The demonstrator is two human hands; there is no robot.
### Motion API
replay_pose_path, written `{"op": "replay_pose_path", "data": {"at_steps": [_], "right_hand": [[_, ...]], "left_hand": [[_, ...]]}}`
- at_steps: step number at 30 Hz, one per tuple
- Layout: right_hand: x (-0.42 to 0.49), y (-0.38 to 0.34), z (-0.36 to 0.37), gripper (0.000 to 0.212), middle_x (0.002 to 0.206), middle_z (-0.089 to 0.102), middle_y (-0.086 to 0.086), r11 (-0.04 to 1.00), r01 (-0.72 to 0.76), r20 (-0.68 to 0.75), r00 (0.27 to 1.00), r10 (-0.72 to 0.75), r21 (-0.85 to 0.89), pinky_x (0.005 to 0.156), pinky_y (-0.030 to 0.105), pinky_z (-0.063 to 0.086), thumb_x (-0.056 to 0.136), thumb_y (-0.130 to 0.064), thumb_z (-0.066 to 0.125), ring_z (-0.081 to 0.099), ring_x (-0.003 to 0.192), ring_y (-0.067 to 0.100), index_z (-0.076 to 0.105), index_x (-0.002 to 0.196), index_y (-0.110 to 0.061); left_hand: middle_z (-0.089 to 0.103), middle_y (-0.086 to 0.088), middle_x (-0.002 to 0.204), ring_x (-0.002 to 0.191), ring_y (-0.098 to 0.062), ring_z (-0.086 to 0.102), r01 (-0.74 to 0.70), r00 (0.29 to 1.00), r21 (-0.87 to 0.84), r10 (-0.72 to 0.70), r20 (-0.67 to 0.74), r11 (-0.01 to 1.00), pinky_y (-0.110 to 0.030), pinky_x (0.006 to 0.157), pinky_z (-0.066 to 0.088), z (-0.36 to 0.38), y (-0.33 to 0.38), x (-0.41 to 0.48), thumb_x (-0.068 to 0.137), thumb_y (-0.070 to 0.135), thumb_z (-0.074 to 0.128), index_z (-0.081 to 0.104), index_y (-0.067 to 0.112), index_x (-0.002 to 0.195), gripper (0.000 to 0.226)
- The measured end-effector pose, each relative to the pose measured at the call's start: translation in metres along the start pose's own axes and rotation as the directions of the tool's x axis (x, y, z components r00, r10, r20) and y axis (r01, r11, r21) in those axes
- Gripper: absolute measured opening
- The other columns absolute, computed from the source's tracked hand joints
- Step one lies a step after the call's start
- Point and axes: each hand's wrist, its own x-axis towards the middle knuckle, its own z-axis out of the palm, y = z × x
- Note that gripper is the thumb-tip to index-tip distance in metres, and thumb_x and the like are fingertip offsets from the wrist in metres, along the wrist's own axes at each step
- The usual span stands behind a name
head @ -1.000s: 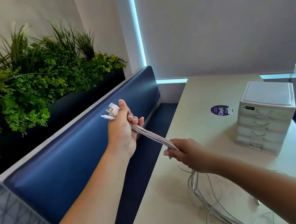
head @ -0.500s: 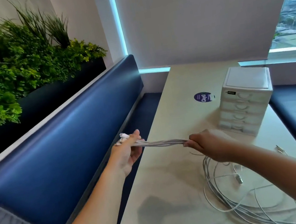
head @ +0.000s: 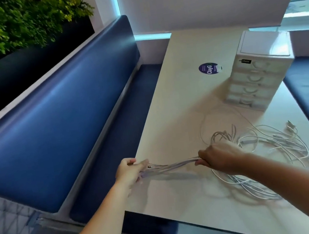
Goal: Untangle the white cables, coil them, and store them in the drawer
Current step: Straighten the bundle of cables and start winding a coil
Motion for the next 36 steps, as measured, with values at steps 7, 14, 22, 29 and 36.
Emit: {"op": "replay_pose_path", "data": {"at_steps": [7, 14, 22, 29, 36], "right_hand": [[0.005, -0.011, 0.005, 0.085, 0.086, 0.068, 0.005, 0.999, 0.04, -0.052, 0.998, -0.038, 0.034, 0.06, 0.033, 0.037, 0.072, -0.068, -0.013, 0.065, 0.081, 0.032, 0.054, 0.094, -0.021], [0.005, -0.012, -0.008, 0.087, 0.081, 0.065, 0.003, 0.999, 0.025, -0.108, 0.994, -0.022, 0.022, 0.055, 0.032, 0.032, 0.072, -0.07, -0.019, 0.063, 0.077, 0.03, 0.05, 0.094, -0.021], [0.016, 0.005, -0.04, 0.052, 0.092, 0.065, 0.008, 0.997, -0.079, -0.065, 0.995, 0.079, 0.006, 0.059, 0.034, 0.036, 0.093, -0.063, 0.021, 0.063, 0.086, 0.034, 0.046, 0.105, -0.019], [0.029, 0.026, -0.082, 0.048, 0.095, 0.063, 0.01, 0.984, -0.175, -0.018, 0.984, 0.175, -0.013, 0.06, 0.032, 0.034, 0.095, -0.059, 0.03, 0.06, 0.087, 0.033, 0.052, 0.105, -0.018], [0.007, 0.068, -0.105, 0.045, 0.084, 0.061, 0.007, 0.968, -0.248, -0.112, 0.964, 0.242, -0.045, 0.058, 0.03, 0.036, 0.093, -0.059, 0.034, 0.061, 0.079, 0.031, 0.052, 0.106, -0.02]], "left_hand": [[0.04, 0.012, 0.146, 0.141, -0.014, 0.024, -0.663, 0.715, 0.653, 0.567, 0.409, 0.365, -0.034, 0.117, 0.011, 0.019, 0.022, -0.016, 0.061, 0.085, 0.045, 0.05, 0.034, 0.134, 0.089], [0.066, -0.004, 0.105, 0.097, -0.03, 0.06, -0.748, 0.641, 0.639, 0.443, 0.627, 0.179, -0.037, 0.078, 0.039, 0.05, 0.023, -0.014, 0.101, 0.053, 0.034, 0.052, 0.02, 0.103, 0.037], [0.067, -0.001, 0.084, 0.073, -0.031, 0.062, -0.764, 0.38, 0.641, 0.756, 0.533, -0.068, -0.035, 0.057, 0.039, 0.029, 0.055, 0.002, 0.095, 0.062, 0.024, 0.055, 0.019, 0.089, 0.054], [0.057, 0.004, 0.057, 0.044, -0.023, 0.052, -0.718, 0.233, 0.681, 0.874, 0.427, -0.142, -0.025, 0.044, 0.028, 0.005, 0.092, 0.01, 0.096, 0.054, 0.035, 0.053, 0.021, 0.075, 0.043], [0.052, 0.006, 0.053, 0.044, -0.02, 0.049, -0.629, 0.241, 0.771, 0.919, 0.313, -0.098, -0.027, 0.041, 0.032, -0.039, 0.108, 0.008, 0.098, 0.063, 0.014, 0.055, 0.021, 0.075, 0.063]]}}
